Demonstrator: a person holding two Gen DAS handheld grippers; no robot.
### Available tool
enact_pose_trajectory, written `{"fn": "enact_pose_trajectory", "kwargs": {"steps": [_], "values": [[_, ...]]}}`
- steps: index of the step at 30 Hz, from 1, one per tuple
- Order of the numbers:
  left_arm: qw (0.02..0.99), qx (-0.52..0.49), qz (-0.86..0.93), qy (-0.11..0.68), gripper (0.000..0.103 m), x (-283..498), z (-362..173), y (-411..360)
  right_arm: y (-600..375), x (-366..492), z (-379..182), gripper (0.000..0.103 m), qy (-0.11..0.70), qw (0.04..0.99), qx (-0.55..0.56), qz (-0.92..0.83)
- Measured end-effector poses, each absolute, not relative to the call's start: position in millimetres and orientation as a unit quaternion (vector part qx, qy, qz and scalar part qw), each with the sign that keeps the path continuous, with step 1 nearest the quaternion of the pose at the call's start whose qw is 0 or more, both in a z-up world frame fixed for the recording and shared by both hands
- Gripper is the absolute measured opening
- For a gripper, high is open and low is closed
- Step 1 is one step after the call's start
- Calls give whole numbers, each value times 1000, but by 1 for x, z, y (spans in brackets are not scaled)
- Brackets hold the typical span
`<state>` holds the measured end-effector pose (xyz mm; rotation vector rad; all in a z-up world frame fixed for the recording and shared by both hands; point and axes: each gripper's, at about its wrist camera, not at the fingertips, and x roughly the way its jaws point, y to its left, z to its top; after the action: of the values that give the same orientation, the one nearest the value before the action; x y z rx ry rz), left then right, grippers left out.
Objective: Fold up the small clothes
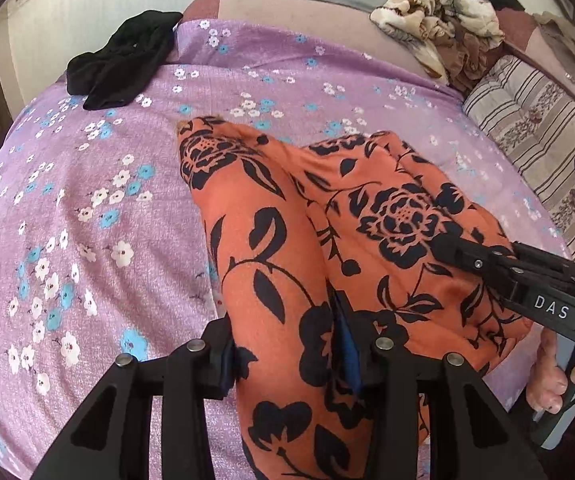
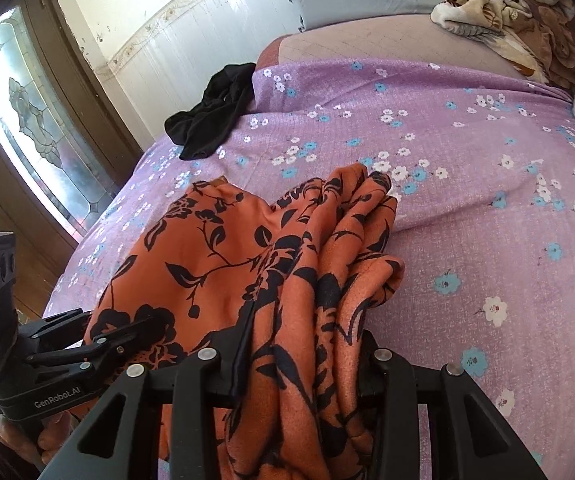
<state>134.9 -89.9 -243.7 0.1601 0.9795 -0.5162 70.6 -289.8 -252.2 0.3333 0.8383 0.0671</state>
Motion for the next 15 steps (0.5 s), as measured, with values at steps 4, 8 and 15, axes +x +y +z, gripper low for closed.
{"fn": "enact_pose_trajectory", "kwargs": {"steps": [4,8,15], "values": [[845,72,-234,476,59,138,-245,-88,-298,73,-260,43,435,885,164,28],[864,83,-203,453,62,142,-234,-83,-321,72,-254,55,438,877,197,13],[894,114,-160,404,63,148,-217,-81,-333,52,-211,55,318,928,192,16]]}}
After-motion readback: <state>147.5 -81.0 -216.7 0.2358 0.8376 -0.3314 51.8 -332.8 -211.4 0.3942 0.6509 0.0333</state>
